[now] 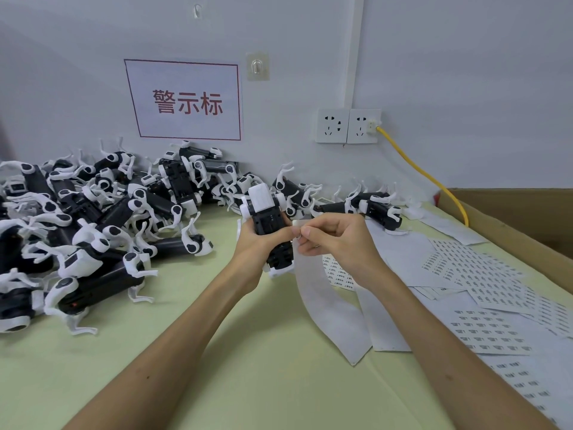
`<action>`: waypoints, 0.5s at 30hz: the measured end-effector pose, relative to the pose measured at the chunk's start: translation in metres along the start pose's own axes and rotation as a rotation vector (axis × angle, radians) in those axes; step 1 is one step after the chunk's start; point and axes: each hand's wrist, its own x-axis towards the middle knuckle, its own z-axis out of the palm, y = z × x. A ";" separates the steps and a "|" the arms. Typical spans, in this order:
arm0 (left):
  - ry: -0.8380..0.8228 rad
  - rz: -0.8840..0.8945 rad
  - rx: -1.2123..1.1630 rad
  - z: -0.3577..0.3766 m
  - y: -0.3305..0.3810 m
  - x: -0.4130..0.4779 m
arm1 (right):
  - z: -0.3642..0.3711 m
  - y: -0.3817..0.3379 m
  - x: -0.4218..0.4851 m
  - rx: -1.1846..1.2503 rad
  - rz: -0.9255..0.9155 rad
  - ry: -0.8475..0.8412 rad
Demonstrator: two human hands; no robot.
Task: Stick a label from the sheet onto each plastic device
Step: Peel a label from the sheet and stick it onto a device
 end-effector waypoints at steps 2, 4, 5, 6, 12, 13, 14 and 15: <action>-0.001 -0.003 -0.004 0.000 0.000 0.000 | 0.000 0.000 0.000 0.003 -0.001 0.004; 0.004 -0.003 -0.006 0.000 0.000 0.000 | 0.000 0.000 0.000 0.018 -0.002 0.003; 0.005 0.000 -0.006 0.000 0.000 0.000 | 0.000 -0.001 0.000 0.025 -0.002 0.003; 0.003 0.004 -0.008 0.000 0.000 0.000 | 0.000 -0.001 0.000 0.028 -0.003 0.004; 0.006 0.015 0.003 0.000 -0.001 0.001 | 0.001 0.002 0.000 0.002 -0.020 0.028; 0.006 0.016 0.006 0.000 -0.001 0.001 | 0.001 0.002 0.001 0.001 -0.021 0.032; 0.006 0.018 0.009 -0.001 -0.002 0.001 | 0.002 0.002 0.001 0.001 -0.021 0.035; 0.006 0.021 0.013 -0.001 -0.002 0.001 | 0.002 0.003 0.001 0.000 -0.021 0.037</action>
